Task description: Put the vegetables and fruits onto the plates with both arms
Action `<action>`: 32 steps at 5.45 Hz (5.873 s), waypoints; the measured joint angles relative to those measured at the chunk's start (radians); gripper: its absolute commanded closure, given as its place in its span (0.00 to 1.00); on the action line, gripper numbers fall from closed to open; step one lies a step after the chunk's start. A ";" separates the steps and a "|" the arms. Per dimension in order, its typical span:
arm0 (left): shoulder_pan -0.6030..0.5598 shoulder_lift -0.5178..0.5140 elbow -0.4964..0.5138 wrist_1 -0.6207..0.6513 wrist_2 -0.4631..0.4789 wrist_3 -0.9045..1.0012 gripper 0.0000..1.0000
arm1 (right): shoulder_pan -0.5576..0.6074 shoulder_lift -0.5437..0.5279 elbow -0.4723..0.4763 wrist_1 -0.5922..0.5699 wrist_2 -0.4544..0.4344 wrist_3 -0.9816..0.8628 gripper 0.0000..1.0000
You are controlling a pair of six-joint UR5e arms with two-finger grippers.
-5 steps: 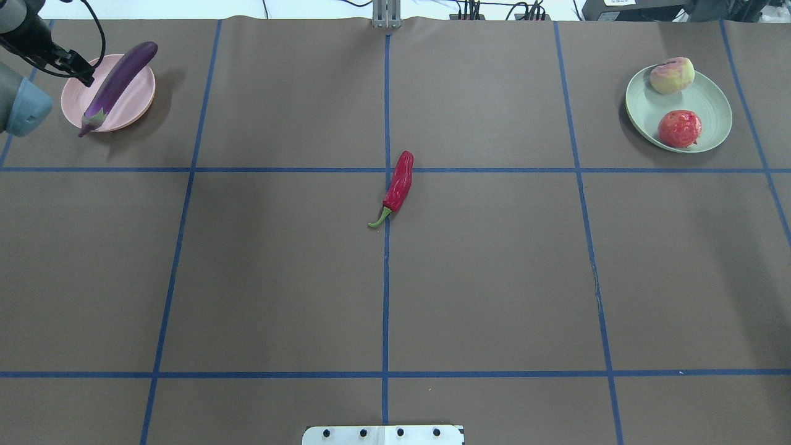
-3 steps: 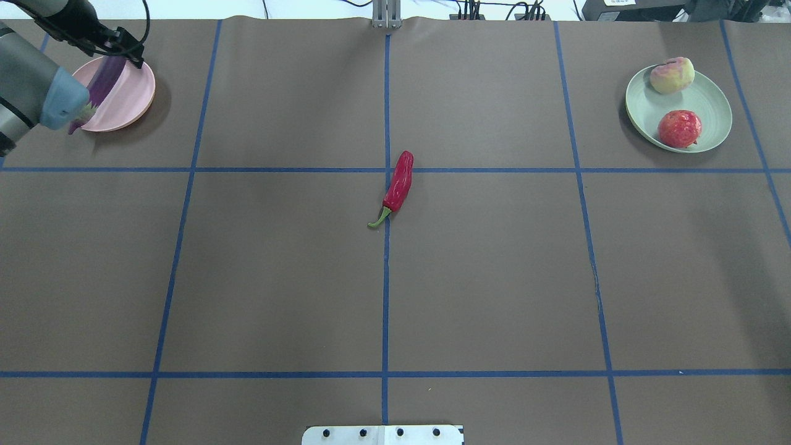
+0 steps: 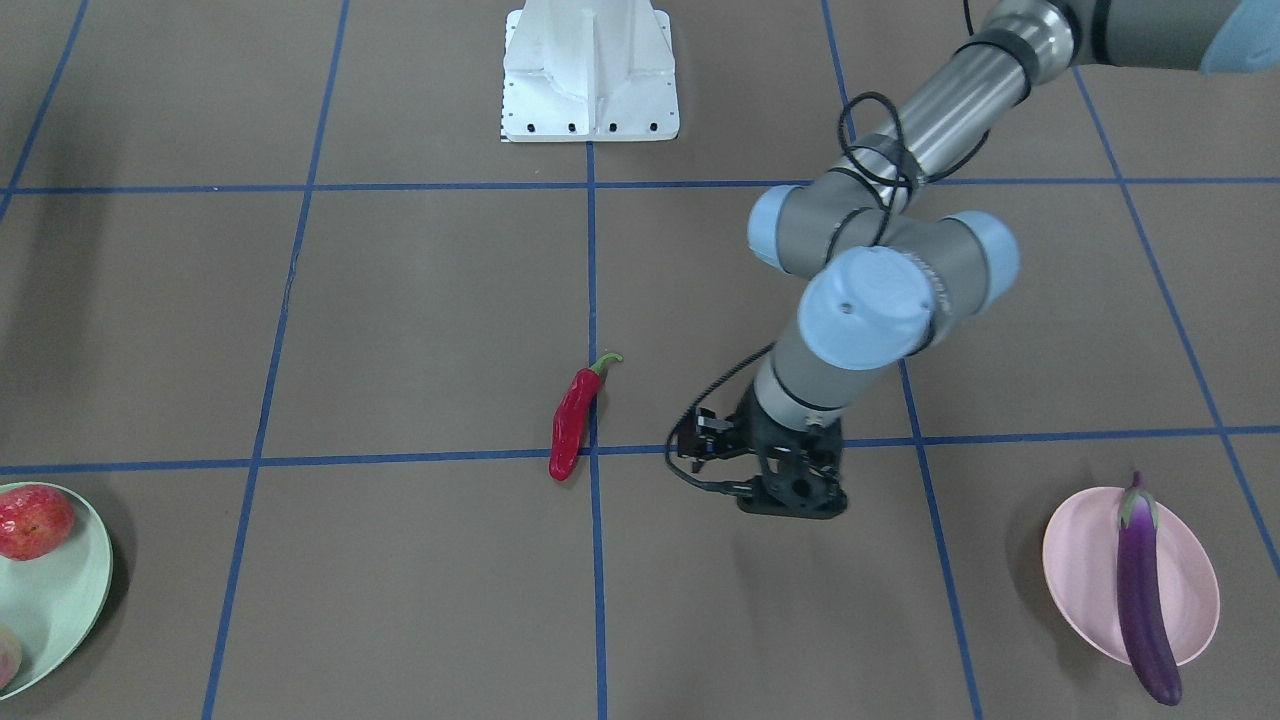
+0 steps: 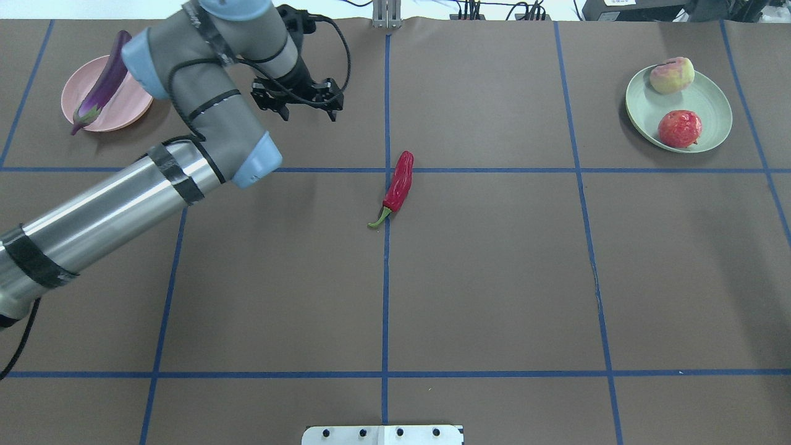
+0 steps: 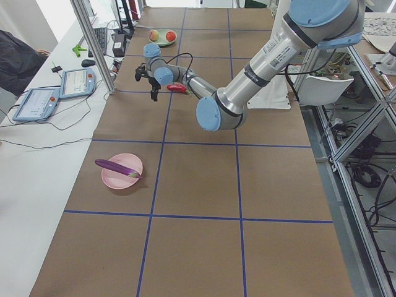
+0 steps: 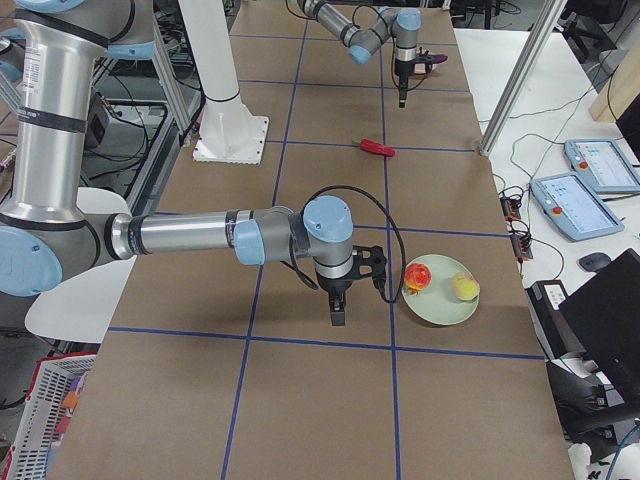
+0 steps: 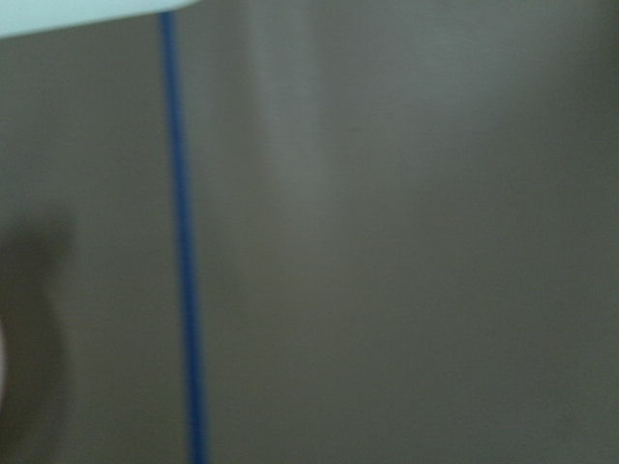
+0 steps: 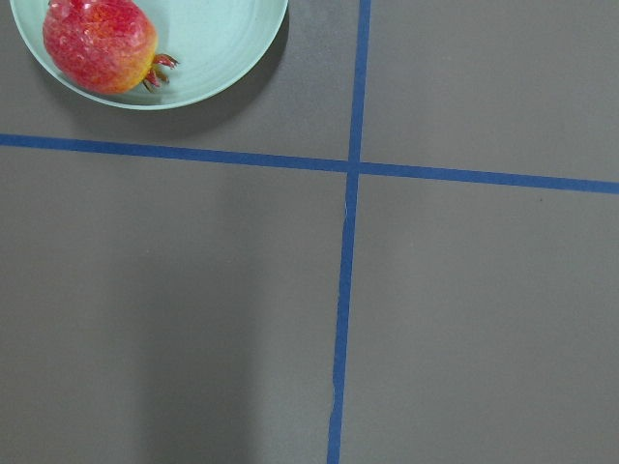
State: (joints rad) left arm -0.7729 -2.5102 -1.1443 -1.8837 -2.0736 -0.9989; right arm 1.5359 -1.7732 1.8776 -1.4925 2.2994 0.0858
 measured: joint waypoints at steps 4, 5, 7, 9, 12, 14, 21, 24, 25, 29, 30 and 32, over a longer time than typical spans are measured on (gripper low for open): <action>0.204 -0.095 0.074 -0.009 0.205 -0.132 0.77 | 0.001 0.000 0.000 0.000 0.001 0.000 0.00; 0.207 -0.099 0.080 -0.010 0.207 -0.134 1.00 | 0.001 0.000 0.000 0.000 0.002 0.000 0.00; 0.208 -0.111 0.082 -0.008 0.207 -0.137 1.00 | 0.000 0.000 0.000 0.000 0.002 0.000 0.00; 0.147 -0.114 0.073 0.000 0.157 -0.110 1.00 | 0.000 0.000 0.000 0.000 0.003 0.000 0.00; -0.135 -0.025 0.070 0.103 -0.071 0.275 1.00 | 0.000 0.002 0.000 0.000 0.001 0.001 0.00; -0.306 0.123 0.084 0.139 -0.082 0.668 1.00 | 0.000 0.006 0.000 0.000 0.001 0.001 0.00; -0.409 0.329 -0.043 0.133 0.019 0.864 0.00 | 0.000 0.006 0.002 0.000 0.018 0.002 0.00; -0.627 0.550 -0.318 0.266 -0.244 0.901 0.00 | 0.001 0.007 0.003 0.001 0.027 0.002 0.00; -0.677 0.669 -0.428 0.352 -0.261 0.961 0.00 | 0.001 0.007 0.003 0.001 0.027 0.001 0.00; -0.810 1.066 -0.658 0.399 -0.274 1.041 0.00 | 0.001 0.006 0.003 0.001 0.029 0.002 0.00; -0.816 1.115 -0.702 0.394 -0.308 1.039 0.00 | 0.000 0.007 0.003 0.001 0.028 0.002 0.00; -0.839 1.139 -0.719 0.392 -0.358 1.037 0.00 | 0.000 0.008 0.003 0.000 0.024 0.002 0.00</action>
State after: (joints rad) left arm -1.6122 -1.3709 -1.8629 -1.4917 -2.4315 0.0385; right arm 1.5356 -1.7656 1.8805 -1.4924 2.3237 0.0880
